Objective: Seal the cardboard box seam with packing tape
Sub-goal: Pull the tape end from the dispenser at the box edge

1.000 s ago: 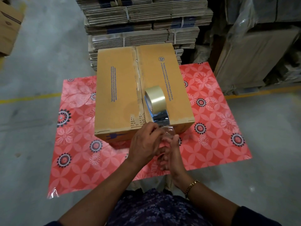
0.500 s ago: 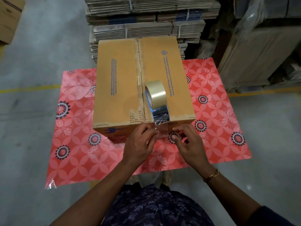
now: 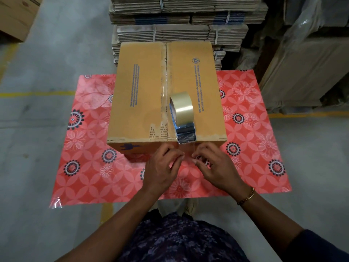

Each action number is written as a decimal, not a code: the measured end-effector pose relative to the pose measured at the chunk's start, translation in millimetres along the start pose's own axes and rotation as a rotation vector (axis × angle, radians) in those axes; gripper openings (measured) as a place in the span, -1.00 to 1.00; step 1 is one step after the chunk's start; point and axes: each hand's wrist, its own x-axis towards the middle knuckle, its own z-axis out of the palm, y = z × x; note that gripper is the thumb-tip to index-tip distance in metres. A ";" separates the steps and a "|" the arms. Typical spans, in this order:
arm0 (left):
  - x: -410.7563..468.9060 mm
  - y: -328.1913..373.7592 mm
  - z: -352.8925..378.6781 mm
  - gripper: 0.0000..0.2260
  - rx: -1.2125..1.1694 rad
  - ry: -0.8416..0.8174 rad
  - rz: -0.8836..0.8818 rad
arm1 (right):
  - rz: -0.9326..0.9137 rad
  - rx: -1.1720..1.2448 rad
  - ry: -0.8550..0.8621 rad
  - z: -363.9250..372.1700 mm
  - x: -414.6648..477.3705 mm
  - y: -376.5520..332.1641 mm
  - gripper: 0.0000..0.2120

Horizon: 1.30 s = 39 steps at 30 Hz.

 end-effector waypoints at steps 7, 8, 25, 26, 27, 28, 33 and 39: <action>-0.6 6.2 -0.6 -0.87 -0.040 0.030 -0.041 | 0.065 0.054 0.056 1.5 -3.2 2.3 -0.70; -1.1 6.4 -0.9 -0.86 -0.034 0.029 -0.034 | 0.057 0.052 0.059 2.4 -2.9 1.6 -0.72; -17.1 11.7 -11.0 -0.48 -0.145 0.018 -0.263 | 0.060 0.043 0.048 -6.4 2.0 -3.9 -0.95; -16.7 10.7 -11.7 -0.58 -0.099 -0.003 -0.202 | 0.064 0.043 0.044 -6.6 1.6 -3.2 -0.95; -16.2 10.1 -11.3 -0.65 -0.069 -0.016 -0.161 | 0.066 0.042 0.039 -7.0 1.5 -2.9 -0.96; -15.2 9.1 -9.8 -0.71 -0.060 -0.019 -0.140 | 0.068 0.043 0.035 -7.5 1.6 -2.6 -0.95; -5.7 11.2 -1.9 -0.83 -0.212 -0.026 -0.193 | 0.070 0.051 0.028 -11.3 2.4 -2.9 -0.95; -0.5 15.0 5.6 -0.92 -0.494 -0.012 -0.413 | 0.092 0.083 0.001 -12.7 2.9 0.0 -0.92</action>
